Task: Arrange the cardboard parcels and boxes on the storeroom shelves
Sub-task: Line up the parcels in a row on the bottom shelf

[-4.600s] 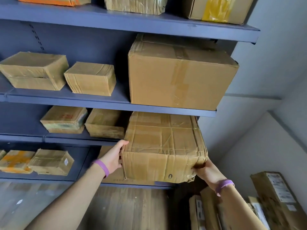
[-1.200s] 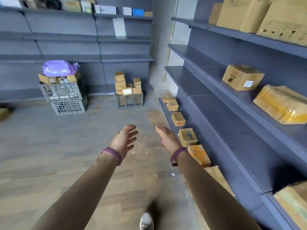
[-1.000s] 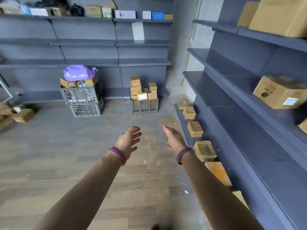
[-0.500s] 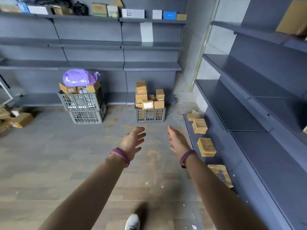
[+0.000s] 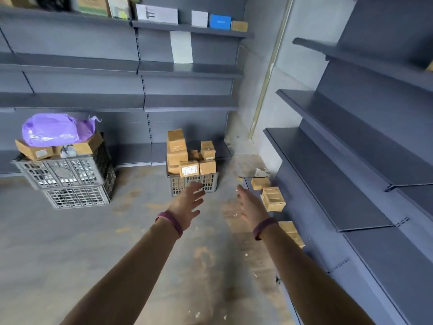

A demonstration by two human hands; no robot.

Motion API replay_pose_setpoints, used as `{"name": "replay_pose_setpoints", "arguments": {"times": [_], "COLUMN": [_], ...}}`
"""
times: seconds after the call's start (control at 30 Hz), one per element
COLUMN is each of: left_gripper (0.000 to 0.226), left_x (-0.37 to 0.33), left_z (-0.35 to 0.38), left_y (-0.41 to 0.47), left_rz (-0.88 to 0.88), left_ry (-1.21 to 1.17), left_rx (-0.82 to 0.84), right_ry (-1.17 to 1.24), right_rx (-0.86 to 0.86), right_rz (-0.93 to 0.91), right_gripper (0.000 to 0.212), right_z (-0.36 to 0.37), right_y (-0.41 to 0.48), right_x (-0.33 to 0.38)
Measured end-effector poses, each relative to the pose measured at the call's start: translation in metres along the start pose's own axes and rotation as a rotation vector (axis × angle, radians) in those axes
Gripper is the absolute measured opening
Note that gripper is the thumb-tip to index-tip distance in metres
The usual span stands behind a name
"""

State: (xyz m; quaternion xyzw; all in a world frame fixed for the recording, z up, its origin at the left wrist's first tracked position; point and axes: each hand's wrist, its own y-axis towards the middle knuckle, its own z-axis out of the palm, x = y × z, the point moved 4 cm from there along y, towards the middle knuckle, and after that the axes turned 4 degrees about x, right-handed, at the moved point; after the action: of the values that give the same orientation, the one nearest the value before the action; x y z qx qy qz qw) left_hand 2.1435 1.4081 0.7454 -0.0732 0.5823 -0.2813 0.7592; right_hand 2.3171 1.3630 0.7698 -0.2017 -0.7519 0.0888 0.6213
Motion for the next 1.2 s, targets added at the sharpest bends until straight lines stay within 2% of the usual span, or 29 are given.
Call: {"name": "replay_pose_setpoints", "arguments": {"times": [0.03,0.1,0.13,0.3,0.37,0.47,0.57,0.7,0.97,1.1,1.2], "left_gripper": [0.051,0.051,0.051,0.044,0.04,0.036,0.039,0.041,0.042,0.028,0.021], "left_x": [-0.009,-0.026,-0.035,-0.063,-0.07,-0.084,-0.107,-0.153,-0.222,-0.238,-0.246], "left_z": [-0.001,-0.001,-0.001,-0.002,-0.001,0.0,0.007,0.028,0.089,0.116,0.134], "left_y": [0.013,0.04,0.053,0.124,0.156,0.212,0.272,0.355,0.485,0.539,0.579], "left_rz": [-0.009,-0.016,-0.019,-0.05,-0.068,-0.092,-0.095,-0.099,-0.096,-0.134,-0.168], "left_ry": [-0.005,-0.011,-0.012,-0.004,0.001,0.011,0.02,0.03,0.068,0.082,0.086], "left_rx": [0.017,0.043,0.046,0.026,0.014,-0.006,-0.015,-0.036,0.007,0.066,0.09], "right_ry": [0.01,0.027,0.038,0.031,0.03,0.009,0.04,0.086,0.075,0.133,0.149], "right_rx": [-0.006,-0.018,-0.036,-0.011,-0.028,-0.017,-0.025,-0.022,-0.077,-0.163,-0.226], "right_rz": [-0.009,-0.028,-0.034,-0.025,-0.032,-0.054,-0.046,-0.031,-0.029,-0.014,0.004], "right_gripper": [0.044,0.026,0.025,0.029,0.043,0.05,0.048,0.034,0.053,0.049,0.037], "right_z": [-0.001,-0.005,-0.006,-0.009,-0.016,-0.03,-0.045,-0.067,-0.13,-0.162,-0.182], "right_y": [0.011,0.039,0.054,0.126,0.154,0.212,0.284,0.376,0.493,0.536,0.563], "right_x": [0.008,0.019,0.026,0.05,0.059,0.066,0.076,0.105,0.156,0.162,0.166]}}
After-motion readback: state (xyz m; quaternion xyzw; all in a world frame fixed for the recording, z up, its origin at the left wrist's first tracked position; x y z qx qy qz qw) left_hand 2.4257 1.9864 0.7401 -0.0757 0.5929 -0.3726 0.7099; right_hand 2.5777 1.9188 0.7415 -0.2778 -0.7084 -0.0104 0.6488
